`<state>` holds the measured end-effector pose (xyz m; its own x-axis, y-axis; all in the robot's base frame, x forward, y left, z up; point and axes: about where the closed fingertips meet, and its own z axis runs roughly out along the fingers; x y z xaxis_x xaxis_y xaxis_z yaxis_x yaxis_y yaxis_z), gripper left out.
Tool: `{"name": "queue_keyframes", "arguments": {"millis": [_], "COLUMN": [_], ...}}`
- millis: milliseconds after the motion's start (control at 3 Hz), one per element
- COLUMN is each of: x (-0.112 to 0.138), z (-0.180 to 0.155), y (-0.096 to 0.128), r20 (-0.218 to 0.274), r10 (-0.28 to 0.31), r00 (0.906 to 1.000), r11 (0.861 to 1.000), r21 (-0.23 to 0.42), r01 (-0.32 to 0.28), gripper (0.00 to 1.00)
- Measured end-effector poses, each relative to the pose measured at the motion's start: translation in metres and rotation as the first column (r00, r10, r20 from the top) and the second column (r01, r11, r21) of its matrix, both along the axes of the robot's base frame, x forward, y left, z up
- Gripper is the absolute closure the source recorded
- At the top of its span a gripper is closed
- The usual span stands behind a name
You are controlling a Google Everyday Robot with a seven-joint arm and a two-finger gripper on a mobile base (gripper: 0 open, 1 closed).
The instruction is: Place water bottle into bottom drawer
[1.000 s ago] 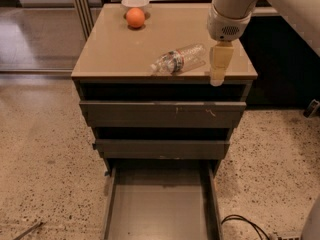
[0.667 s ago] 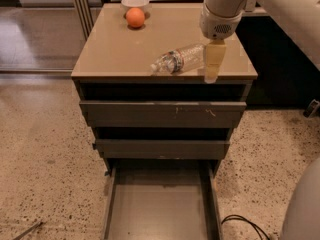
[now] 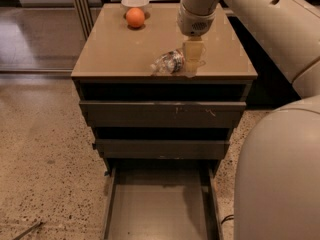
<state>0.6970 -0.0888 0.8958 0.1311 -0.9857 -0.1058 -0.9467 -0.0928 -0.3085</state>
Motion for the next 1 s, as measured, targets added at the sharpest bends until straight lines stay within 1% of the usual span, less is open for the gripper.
{"name": "queue_keyframes", "arguments": {"millis": [333, 667, 1000], "x": [0.0548, 0.0548, 0.0555], "z": [-0.0444, -0.0444, -0.0512], "y": [0.0099, 0.0100, 0.0109], "r20": [-0.032, -0.032, -0.042], "r10": [0.011, 0.011, 0.010], "r00": [0.9994, 0.9994, 0.9991], "r11": [1.000, 1.000, 1.000], "r21": [-0.008, -0.008, -0.011], "r01": [-0.011, -0.011, -0.010], "gripper": [0.00, 0.00, 0.00]}}
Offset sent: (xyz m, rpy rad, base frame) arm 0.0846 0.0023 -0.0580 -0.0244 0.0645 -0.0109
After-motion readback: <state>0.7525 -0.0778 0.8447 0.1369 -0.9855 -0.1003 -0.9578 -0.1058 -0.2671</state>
